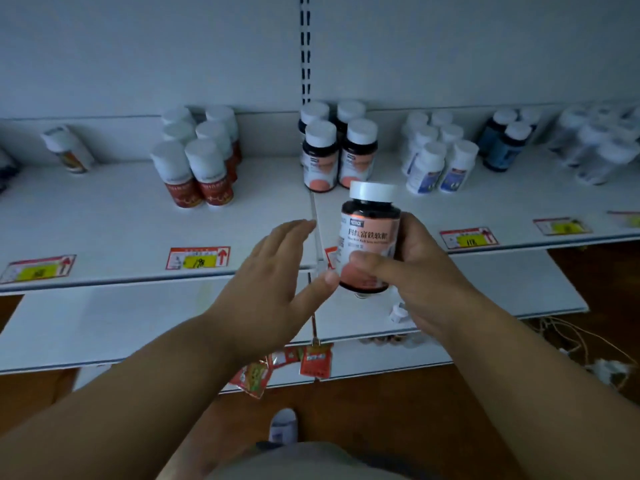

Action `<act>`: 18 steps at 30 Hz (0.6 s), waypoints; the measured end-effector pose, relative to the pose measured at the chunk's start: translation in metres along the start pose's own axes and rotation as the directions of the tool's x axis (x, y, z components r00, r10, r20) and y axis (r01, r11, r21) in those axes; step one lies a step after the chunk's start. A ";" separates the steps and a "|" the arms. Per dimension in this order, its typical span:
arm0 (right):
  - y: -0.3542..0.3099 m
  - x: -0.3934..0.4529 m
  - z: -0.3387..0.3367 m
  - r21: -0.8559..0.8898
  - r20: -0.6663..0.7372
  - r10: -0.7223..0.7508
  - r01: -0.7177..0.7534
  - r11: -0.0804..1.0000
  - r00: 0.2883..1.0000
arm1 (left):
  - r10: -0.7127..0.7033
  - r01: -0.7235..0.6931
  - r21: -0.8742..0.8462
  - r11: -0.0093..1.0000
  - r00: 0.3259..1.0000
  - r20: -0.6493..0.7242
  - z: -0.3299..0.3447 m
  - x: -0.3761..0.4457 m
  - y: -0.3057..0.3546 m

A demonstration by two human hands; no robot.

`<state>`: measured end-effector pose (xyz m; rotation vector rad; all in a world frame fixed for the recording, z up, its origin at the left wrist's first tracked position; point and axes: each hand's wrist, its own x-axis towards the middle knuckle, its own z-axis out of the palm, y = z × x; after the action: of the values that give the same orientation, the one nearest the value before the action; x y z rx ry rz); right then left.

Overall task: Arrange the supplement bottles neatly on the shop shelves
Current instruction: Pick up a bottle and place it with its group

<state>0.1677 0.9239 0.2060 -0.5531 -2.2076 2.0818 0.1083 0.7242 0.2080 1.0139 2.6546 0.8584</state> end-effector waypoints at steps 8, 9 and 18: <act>-0.023 0.088 0.033 -0.250 -0.074 -0.051 0.031 0.968 0.996 | -0.024 -0.021 0.287 0.958 0.988 0.155 -0.008 0.077 -0.051; -0.023 0.098 0.034 -0.277 -0.080 -0.071 0.047 0.960 0.994 | -0.039 -0.012 0.315 0.949 0.987 0.156 -0.005 0.088 -0.056; -0.001 0.160 0.035 -0.440 -0.018 -0.228 0.197 0.876 0.974 | -0.184 0.127 0.420 0.899 0.978 0.098 0.030 0.145 -0.083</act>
<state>0.0084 0.9372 0.1715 -0.3714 -2.5683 1.4417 -0.0362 0.7829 0.1423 0.8804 2.8088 0.1858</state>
